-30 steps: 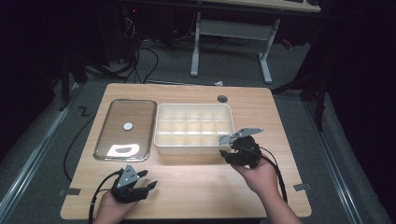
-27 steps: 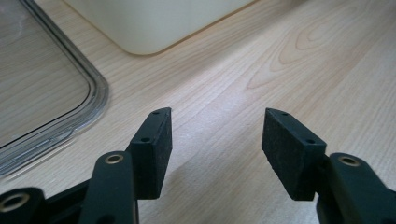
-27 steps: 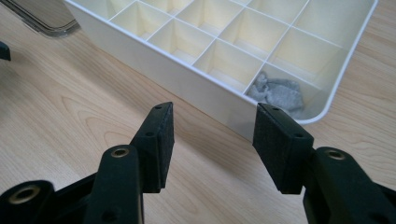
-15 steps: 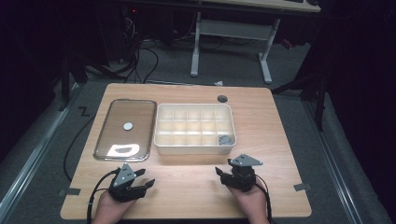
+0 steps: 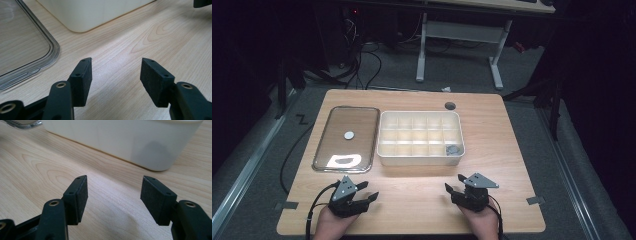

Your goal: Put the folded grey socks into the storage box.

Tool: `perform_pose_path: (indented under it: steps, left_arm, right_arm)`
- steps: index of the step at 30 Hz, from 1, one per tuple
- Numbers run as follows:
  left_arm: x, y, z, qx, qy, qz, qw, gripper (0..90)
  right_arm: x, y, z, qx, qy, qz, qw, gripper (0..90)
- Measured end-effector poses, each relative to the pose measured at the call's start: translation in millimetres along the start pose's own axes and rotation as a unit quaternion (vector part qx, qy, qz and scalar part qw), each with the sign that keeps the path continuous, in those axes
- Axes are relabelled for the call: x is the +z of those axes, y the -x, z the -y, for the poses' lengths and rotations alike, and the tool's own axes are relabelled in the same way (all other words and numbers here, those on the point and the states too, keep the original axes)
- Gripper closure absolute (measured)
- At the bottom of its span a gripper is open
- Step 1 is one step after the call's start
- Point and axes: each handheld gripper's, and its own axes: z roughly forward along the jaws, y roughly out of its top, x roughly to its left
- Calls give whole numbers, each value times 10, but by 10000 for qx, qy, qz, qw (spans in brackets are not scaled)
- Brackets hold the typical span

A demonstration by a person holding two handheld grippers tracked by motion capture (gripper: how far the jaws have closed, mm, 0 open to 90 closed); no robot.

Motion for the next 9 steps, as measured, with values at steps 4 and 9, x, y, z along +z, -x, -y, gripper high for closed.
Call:
perform_pose_path:
  steps: [4,9]
  left_arm:
    - [0,-11,4,14,-6,10,10000,435]
    - [-10,-27,-3,-3,29,-5,10000,436]
  right_arm:
    - [6,-5,8,38,-5,79,10000,395]
    - [22,-9,14,50,-32,120,9999,394]
